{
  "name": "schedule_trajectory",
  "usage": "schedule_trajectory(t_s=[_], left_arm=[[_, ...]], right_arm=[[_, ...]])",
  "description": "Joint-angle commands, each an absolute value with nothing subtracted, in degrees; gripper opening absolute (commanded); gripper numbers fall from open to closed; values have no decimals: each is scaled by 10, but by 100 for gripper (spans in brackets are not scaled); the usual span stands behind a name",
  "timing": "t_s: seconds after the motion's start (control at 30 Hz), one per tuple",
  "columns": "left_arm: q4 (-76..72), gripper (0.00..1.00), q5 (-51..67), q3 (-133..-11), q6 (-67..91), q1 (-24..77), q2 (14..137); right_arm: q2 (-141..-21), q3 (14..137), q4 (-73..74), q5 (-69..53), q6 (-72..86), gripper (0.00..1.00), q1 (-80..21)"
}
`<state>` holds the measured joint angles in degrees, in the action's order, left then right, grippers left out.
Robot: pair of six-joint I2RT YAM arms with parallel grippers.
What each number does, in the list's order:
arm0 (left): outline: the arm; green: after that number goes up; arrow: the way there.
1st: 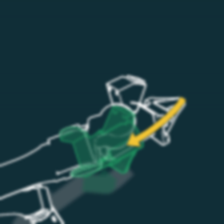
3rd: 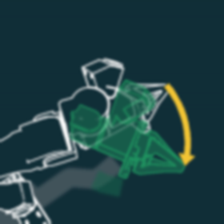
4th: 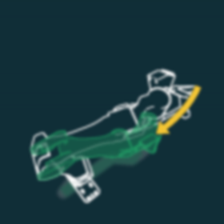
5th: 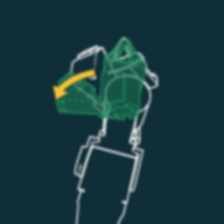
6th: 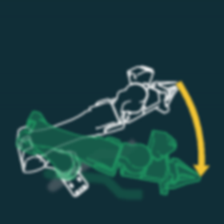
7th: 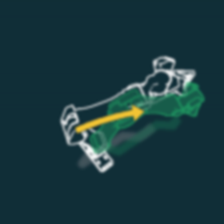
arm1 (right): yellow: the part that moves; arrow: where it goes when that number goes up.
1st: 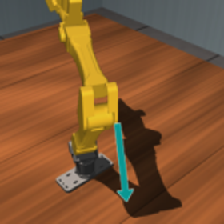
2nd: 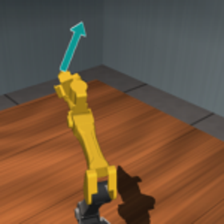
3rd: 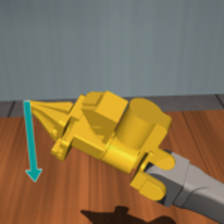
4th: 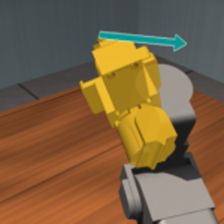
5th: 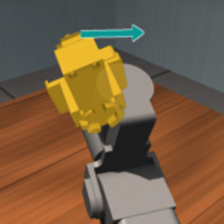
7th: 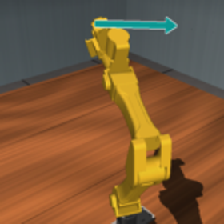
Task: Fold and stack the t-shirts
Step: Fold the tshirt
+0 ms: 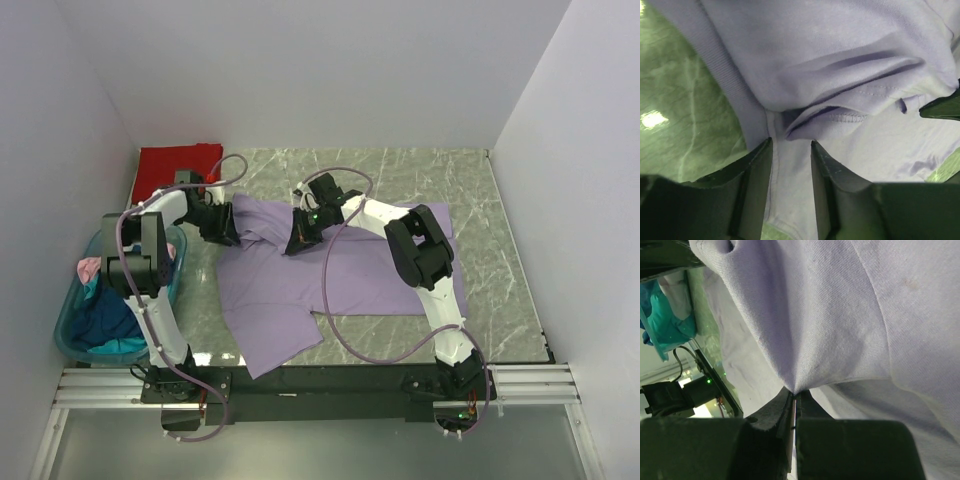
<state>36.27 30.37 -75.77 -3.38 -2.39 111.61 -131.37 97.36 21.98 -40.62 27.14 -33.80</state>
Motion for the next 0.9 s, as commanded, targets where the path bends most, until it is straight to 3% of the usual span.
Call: schedule_trajectory(t_s=[0.0, 0.2, 0.37, 0.6, 0.7, 0.83, 0.87], left_arm=[[350, 41, 324, -771, -37, -16, 1125], [341, 39, 328, -771, -27, -6, 1131], [341, 28, 327, -778, -23, -6, 1127], [351, 30, 318, -785, -25, -5, 1111], [351, 24, 318, -786, -25, -4, 1115], [359, 1, 320, -791, -32, -4, 1109], [361, 1, 320, -793, -36, -5, 1103]], right_arm=[[-1283, 979, 224, -420, 263, 0, -330], [-1283, 975, 226, -420, 258, 0, -329], [-1283, 972, 229, -423, 256, 0, -327], [-1286, 976, 228, -427, 259, 0, -326], [-1288, 975, 227, -428, 261, 0, -326], [-1288, 977, 235, -431, 258, 0, -326], [-1285, 978, 238, -432, 252, 0, -325]])
